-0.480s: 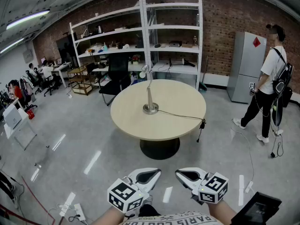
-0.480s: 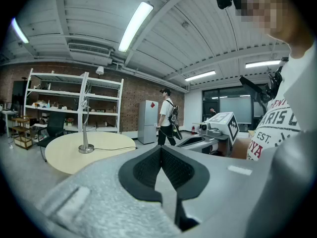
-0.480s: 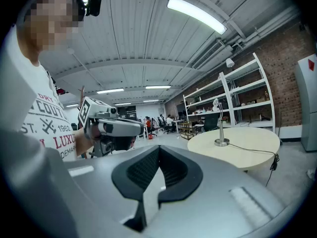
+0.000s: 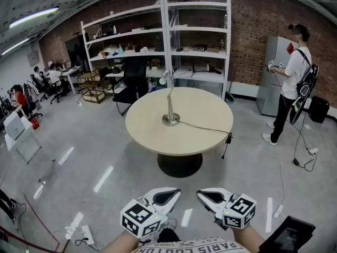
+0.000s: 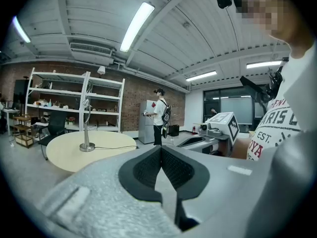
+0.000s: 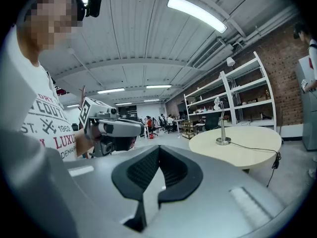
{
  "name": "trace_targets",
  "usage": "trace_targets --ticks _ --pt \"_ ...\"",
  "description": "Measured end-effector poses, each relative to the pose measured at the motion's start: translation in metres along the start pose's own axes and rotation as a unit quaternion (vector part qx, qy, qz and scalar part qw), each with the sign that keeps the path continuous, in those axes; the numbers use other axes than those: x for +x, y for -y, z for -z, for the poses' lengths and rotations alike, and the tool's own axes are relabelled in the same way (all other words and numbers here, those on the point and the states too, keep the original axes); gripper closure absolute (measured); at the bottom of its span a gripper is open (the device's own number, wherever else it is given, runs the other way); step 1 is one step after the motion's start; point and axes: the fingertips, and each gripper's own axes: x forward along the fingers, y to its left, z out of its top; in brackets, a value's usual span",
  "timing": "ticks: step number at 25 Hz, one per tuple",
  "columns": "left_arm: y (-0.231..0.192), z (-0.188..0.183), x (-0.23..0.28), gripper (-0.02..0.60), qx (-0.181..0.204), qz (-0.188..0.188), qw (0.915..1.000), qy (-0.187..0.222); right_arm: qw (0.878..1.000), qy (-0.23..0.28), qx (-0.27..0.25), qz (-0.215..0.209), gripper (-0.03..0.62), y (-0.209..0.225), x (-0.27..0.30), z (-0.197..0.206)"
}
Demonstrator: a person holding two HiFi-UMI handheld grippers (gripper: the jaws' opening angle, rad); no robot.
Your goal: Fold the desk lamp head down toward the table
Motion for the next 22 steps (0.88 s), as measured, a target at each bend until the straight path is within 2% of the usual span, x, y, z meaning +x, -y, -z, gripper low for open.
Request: trace_targets --ticks 8,15,22 --pt "-0.002 0.0 0.0 0.578 -0.005 -0.007 1.0 -0.002 1.0 0.006 0.017 -0.017 0.592 -0.004 0.004 0.0" --pt "-0.001 -0.007 0.005 0.578 -0.006 0.006 0.9999 -0.006 0.999 0.013 0.024 -0.026 0.591 -0.006 0.008 -0.008" --pt "0.0 -0.028 0.017 0.578 0.025 0.021 0.9995 -0.005 0.999 0.036 0.022 -0.012 0.591 0.007 0.002 -0.022"
